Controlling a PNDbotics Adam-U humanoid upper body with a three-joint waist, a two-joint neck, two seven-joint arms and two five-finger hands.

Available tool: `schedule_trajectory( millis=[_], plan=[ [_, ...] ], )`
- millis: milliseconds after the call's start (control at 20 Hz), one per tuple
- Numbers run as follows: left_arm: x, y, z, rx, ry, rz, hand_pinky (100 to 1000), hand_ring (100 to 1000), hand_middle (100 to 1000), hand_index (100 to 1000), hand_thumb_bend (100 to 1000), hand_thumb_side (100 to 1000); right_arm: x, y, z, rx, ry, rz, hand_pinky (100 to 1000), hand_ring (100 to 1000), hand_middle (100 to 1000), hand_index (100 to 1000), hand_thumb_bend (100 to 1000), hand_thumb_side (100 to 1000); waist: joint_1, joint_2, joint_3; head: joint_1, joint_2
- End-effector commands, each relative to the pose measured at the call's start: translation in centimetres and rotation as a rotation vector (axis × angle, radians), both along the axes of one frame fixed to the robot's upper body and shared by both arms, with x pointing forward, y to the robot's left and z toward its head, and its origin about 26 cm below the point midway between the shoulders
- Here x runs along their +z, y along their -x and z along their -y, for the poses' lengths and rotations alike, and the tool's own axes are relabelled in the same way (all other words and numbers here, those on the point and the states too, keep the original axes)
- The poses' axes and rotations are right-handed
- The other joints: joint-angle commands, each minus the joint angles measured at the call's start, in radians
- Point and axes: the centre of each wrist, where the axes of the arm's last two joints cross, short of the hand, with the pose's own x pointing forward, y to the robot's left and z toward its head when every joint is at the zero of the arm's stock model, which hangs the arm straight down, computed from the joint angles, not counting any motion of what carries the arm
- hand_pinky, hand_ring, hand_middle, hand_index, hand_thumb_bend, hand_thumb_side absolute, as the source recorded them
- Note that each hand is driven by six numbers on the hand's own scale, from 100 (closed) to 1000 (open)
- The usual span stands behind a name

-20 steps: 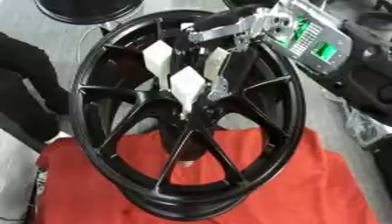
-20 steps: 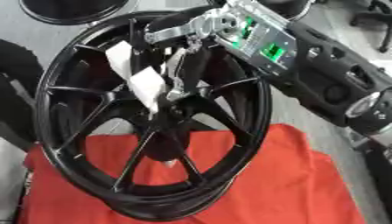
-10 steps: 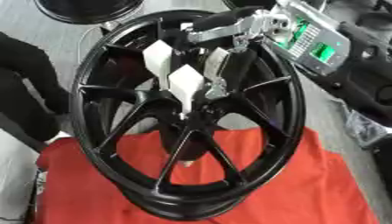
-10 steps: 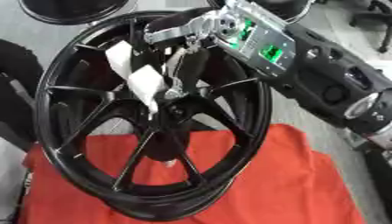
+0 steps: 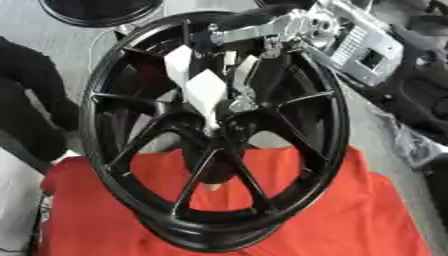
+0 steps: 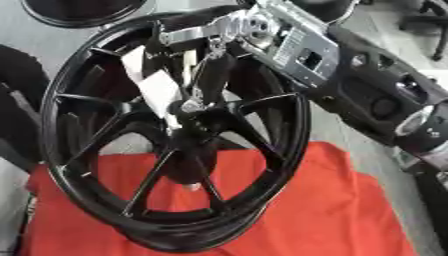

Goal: Pull the pin out of the wheel hub.

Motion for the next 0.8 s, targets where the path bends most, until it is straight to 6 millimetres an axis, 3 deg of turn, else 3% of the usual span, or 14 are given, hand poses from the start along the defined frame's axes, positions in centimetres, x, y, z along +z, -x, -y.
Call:
schedule_trajectory(
  millis=[50, 400, 600, 800],
  plan=[
    [1.0, 0.1, -0.1, -0.006, -0.016, 0.031, 641, 817, 728, 716, 333, 679, 2.6, 1.2, 0.7, 0.004, -0.019, 0.056, 666, 526, 529, 622, 252, 100, 0.002, -0.023, -0.003, -0.001, 0.003],
    [0.9, 0.1, -0.2, -0.004, -0.019, 0.028, 640, 817, 728, 716, 333, 680, 5.7, 3.4, 2.9, -0.025, -0.115, 0.101, 663, 516, 522, 614, 251, 100, 0.0, -0.024, -0.007, 0.0, 0.002],
    [0.9, 0.1, -0.2, -0.002, -0.017, 0.031, 640, 818, 728, 716, 333, 680, 7.3, 5.0, 5.7, -0.088, -0.255, 0.123, 663, 512, 522, 613, 234, 100, 0.001, -0.022, -0.008, 0.003, -0.003],
    [1.1, 0.1, -0.3, 0.001, -0.015, 0.037, 641, 818, 729, 716, 333, 680, 7.8, 6.3, 9.8, -0.209, -0.405, 0.121, 662, 509, 523, 614, 224, 100, 0.001, -0.018, -0.01, 0.009, -0.01]
  ],
)
